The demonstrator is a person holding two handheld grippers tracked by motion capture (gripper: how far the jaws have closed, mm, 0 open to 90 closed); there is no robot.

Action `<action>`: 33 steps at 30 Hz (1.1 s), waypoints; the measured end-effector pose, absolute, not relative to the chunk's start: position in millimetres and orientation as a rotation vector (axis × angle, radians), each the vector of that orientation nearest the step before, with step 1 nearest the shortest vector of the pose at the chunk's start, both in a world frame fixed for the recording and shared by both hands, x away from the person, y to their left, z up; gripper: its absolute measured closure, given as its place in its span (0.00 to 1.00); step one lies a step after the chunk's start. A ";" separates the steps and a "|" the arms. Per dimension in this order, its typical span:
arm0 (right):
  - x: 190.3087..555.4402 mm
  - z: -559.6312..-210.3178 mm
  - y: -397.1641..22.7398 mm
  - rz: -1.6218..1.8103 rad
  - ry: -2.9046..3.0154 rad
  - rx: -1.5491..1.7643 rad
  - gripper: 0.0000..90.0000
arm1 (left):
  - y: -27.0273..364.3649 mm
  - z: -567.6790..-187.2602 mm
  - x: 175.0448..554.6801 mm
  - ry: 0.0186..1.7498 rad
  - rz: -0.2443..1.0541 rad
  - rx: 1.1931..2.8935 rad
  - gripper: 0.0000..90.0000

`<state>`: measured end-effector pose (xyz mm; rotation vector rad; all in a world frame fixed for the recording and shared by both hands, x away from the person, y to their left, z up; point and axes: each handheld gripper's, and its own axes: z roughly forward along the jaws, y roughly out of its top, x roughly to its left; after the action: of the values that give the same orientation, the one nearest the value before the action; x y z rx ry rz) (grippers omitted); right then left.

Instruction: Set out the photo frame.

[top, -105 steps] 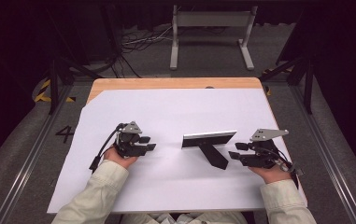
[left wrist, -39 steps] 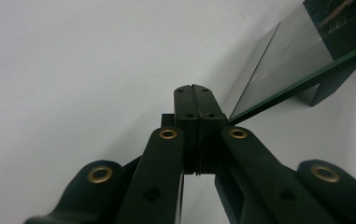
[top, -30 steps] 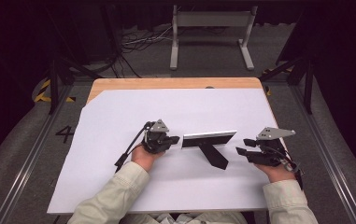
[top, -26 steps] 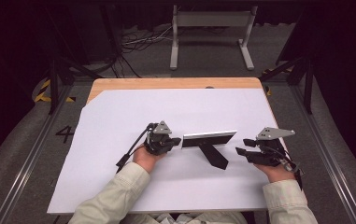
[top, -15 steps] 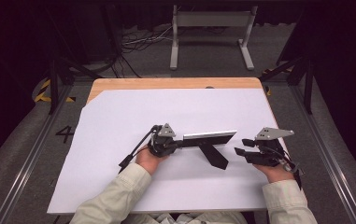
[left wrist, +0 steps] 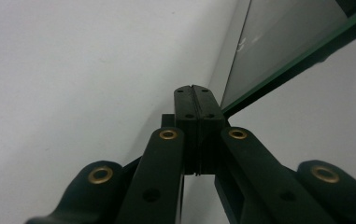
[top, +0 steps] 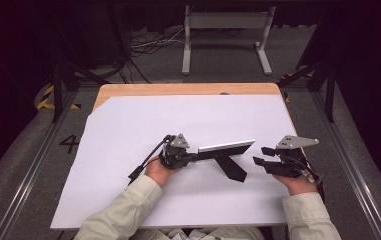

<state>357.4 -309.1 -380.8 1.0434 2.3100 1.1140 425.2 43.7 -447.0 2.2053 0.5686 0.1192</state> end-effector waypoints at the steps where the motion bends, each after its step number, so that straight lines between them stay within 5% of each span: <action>1: 357.2 -380.5 -309.7 1.113 2.309 1.044 0.55 | 43.4 -446.8 424.8 0.559 0.114 2.204 1.00; 33: 353.1 -366.8 -316.4 1.093 2.324 1.149 0.59 | 24.5 -436.8 399.5 0.358 0.021 2.323 1.00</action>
<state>353.1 -316.4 -366.8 1.1486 2.3240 1.0926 399.5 24.5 -436.8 2.3232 0.3577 0.0205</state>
